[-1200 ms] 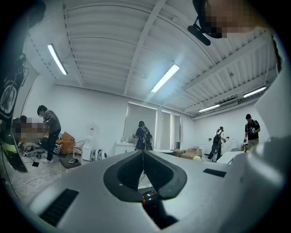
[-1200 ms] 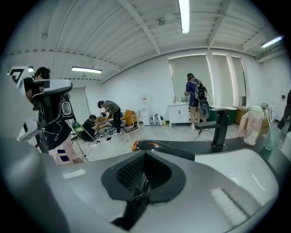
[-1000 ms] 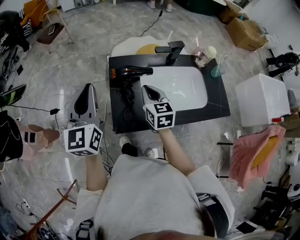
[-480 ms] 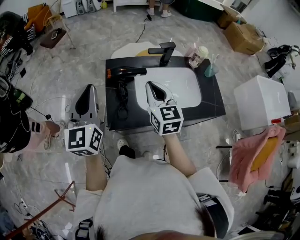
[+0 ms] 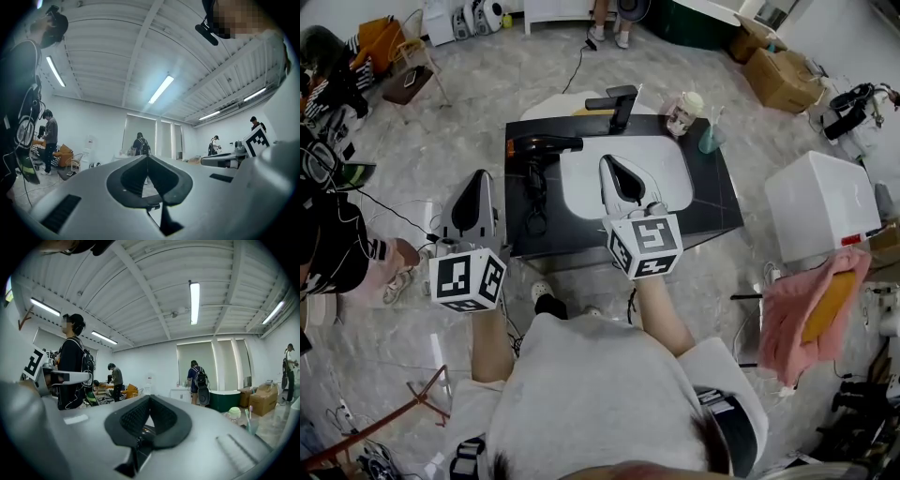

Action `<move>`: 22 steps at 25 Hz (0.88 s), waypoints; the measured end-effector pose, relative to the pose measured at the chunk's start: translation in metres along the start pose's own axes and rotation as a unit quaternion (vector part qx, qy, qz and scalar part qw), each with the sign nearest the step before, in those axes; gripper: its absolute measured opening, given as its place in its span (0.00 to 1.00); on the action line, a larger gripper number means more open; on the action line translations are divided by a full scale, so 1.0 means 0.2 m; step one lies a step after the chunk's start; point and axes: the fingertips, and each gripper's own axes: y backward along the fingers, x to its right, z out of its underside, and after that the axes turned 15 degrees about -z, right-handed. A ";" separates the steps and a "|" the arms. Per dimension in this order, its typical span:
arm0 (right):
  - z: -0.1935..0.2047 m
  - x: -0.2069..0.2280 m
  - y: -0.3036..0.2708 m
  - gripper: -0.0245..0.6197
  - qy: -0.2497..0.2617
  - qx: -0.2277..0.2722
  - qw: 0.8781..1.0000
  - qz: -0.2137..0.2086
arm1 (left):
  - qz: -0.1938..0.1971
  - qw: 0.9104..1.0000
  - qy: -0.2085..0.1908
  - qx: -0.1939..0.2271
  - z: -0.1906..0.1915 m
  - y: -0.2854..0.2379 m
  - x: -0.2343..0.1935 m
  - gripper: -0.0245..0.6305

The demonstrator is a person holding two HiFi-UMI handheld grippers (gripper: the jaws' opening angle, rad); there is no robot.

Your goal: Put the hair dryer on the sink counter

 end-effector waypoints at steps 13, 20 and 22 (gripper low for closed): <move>-0.16 -0.02 0.31 0.05 0.029 0.035 0.999 0.008 | 0.001 1.000 0.002 0.013 -0.03 0.17 0.16 0.05; -0.18 -0.05 0.40 0.05 0.045 0.038 0.998 0.013 | 0.004 1.000 0.005 0.020 -0.06 0.24 0.21 0.05; -0.17 -0.06 0.42 0.05 0.045 0.039 0.998 0.013 | 0.004 1.000 0.005 0.021 -0.06 0.25 0.22 0.05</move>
